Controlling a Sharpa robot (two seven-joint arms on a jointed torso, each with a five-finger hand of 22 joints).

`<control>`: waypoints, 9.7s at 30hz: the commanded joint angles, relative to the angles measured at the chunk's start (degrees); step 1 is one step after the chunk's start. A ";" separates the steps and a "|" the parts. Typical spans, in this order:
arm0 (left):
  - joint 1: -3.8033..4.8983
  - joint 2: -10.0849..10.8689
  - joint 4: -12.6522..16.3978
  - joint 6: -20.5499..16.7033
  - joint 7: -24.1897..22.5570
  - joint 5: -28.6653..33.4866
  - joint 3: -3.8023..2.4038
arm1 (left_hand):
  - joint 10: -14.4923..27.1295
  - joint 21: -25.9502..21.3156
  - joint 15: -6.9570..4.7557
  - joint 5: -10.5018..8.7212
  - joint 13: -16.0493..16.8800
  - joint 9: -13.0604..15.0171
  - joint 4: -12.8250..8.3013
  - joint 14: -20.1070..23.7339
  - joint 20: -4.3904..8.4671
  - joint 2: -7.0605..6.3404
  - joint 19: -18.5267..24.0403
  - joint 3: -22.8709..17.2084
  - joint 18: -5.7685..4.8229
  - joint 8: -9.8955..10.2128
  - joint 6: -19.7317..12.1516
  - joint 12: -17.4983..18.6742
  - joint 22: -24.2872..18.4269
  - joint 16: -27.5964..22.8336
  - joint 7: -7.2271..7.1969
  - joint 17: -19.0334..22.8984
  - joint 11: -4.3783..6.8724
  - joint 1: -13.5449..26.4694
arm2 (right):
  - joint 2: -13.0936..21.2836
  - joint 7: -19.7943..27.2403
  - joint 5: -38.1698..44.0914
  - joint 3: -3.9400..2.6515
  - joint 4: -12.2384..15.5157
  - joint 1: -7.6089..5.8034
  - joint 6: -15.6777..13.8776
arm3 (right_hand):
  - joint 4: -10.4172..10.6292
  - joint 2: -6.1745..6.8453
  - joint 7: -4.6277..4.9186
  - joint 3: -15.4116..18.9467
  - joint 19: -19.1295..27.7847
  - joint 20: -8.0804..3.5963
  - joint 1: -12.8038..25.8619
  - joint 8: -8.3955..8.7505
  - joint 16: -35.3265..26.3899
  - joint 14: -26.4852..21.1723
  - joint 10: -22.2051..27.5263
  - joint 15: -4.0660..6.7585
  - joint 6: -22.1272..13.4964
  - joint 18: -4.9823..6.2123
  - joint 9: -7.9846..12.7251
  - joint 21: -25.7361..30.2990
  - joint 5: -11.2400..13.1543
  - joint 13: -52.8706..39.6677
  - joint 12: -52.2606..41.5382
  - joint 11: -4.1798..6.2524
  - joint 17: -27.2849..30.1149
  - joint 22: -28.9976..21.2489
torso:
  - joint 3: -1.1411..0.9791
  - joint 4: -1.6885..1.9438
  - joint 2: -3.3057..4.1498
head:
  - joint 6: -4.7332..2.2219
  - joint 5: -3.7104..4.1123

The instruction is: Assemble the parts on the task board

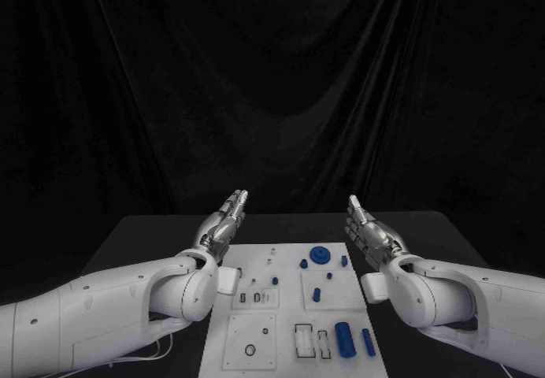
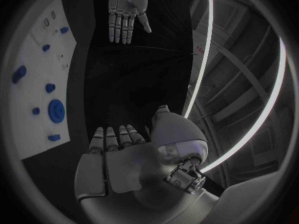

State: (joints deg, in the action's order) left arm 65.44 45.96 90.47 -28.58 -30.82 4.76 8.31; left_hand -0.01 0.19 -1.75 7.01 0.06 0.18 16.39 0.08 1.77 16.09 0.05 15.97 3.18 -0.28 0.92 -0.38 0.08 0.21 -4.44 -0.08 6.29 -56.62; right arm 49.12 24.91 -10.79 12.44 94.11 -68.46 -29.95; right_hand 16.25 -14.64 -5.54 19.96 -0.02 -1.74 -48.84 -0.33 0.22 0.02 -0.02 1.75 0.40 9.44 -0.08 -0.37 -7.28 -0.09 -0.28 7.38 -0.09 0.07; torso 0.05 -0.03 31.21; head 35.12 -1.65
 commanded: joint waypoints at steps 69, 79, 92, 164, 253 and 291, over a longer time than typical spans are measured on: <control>3.08 6.83 0.60 22.80 -12.43 -10.23 3.99 | 0.01 -0.19 -2.08 17.84 -0.06 0.99 0.31 -0.08 -1.77 0.07 -0.05 -2.22 4.62 -0.93 6.52 0.38 -0.08 -0.21 3.91 0.08 -3.56 -17.71 | 5.23 -32.13 117.01 1.75 0.97 -12.86 8.94 | -16.25 13.42 9.80 -25.57 -76.94 7.26 -34.27 -3.74 12.27 78.63 -46.52 -2.06 42.13 1.02 -3.67 -19.54 -6.33 -3.92 -3.80 -11.83 -11.03 8.60 | 1.44 5.31 9.49 | 6.10 3.52; 3.09 8.42 1.87 21.65 -13.30 -12.24 3.99 | 0.01 -0.19 -1.48 18.55 -0.06 1.08 0.30 -0.08 -2.57 -0.16 -0.05 -2.31 4.83 -1.03 7.18 0.38 -0.08 -0.21 4.33 0.08 -4.04 -18.48 | 5.56 -31.23 117.73 1.75 1.16 -12.83 6.58 | -11.50 16.89 8.55 -29.42 -78.97 5.46 -32.43 -3.17 36.98 81.61 -54.40 0.98 49.31 -3.09 -3.84 -60.68 -3.14 -3.90 -3.10 -10.43 -29.63 52.21 | 1.34 6.11 10.33 | 6.71 4.31; 3.10 9.35 2.50 21.58 -13.36 -12.44 3.98 | 0.01 -0.19 -1.08 18.72 -0.06 1.11 0.32 -0.08 -3.00 -0.18 -0.05 -2.35 4.88 -1.07 7.48 0.38 -0.08 -0.21 4.69 0.08 -4.39 -18.76 | 4.78 -29.90 117.80 1.75 -0.07 -12.67 9.93 | -7.70 18.81 7.25 -27.57 -79.03 5.08 -31.03 -3.22 51.64 82.85 -55.92 1.18 47.58 -4.19 -3.67 -70.85 1.23 -3.95 -3.45 -10.37 -41.24 64.89 | 1.48 6.34 10.07 | 7.23 5.03; 3.10 7.69 0.11 24.68 -12.00 -12.45 3.99 | 0.01 -0.19 1.09 20.58 -0.06 1.35 -0.05 -0.08 -5.87 0.06 -0.05 -3.40 5.52 -1.34 9.49 0.38 -0.08 -0.21 6.72 0.08 -6.39 -20.74 | -7.26 -25.92 115.76 1.73 -15.42 -5.29 13.91 | -8.09 18.34 10.64 -37.74 -77.90 5.27 -35.91 -5.28 55.96 82.21 -63.57 1.14 59.08 -4.22 -4.68 -71.54 -5.18 -3.56 -3.52 -10.15 -43.98 68.73 | 1.92 6.58 9.02 | 9.97 4.56; 3.09 4.90 -2.33 26.14 -10.70 -12.45 4.00 | 0.01 -0.19 1.93 23.12 -0.06 1.46 -0.40 -0.08 -7.77 -0.10 -0.05 -4.65 6.57 -1.48 10.21 0.38 -0.08 -0.21 7.29 0.08 -6.97 -22.85 | -22.54 -27.15 106.13 0.88 -30.47 -7.35 11.96 | -6.98 21.04 11.52 -40.96 -79.65 5.75 -34.16 -3.27 59.82 83.23 -67.98 0.65 61.51 -4.91 -4.77 -73.95 4.08 -3.42 -3.09 -10.85 -47.96 73.35 | 2.11 7.34 9.32 | 10.13 3.26; 3.09 6.25 -2.10 24.14 -11.07 -12.45 4.00 | 0.01 -0.19 1.03 21.13 -0.06 0.73 0.25 -0.08 -7.35 -0.58 -0.05 -3.90 6.99 -0.61 4.72 0.38 -0.08 -0.21 2.45 0.08 -5.48 -21.79 | -11.54 -29.73 105.71 0.07 -17.43 -12.25 7.71 | -5.32 19.83 9.46 -27.52 -75.53 6.99 -29.89 -2.90 56.12 77.91 -53.46 -0.64 39.40 -3.62 -3.30 -66.84 3.70 -3.95 -3.71 -12.22 -41.45 70.45 | 2.20 6.98 9.22 | 9.60 2.12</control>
State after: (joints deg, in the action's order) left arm 68.46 52.14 88.19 -3.27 -38.79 -7.52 12.35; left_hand 0.01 0.19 -0.42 28.24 0.06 0.94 16.55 -0.02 -6.00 15.62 0.00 12.01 9.79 -0.99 5.68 -0.38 0.07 0.21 -1.86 -0.09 0.42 -78.78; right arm 37.04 -3.08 95.01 12.53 75.70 -80.43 -20.87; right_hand 10.98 5.26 3.99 -7.82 -75.20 5.27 -79.01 -3.37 56.39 77.72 -53.14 1.04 40.02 5.38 -3.45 -67.40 -3.96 -3.95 -3.60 -4.80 -41.59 70.51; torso 2.15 7.03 40.45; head 44.77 0.48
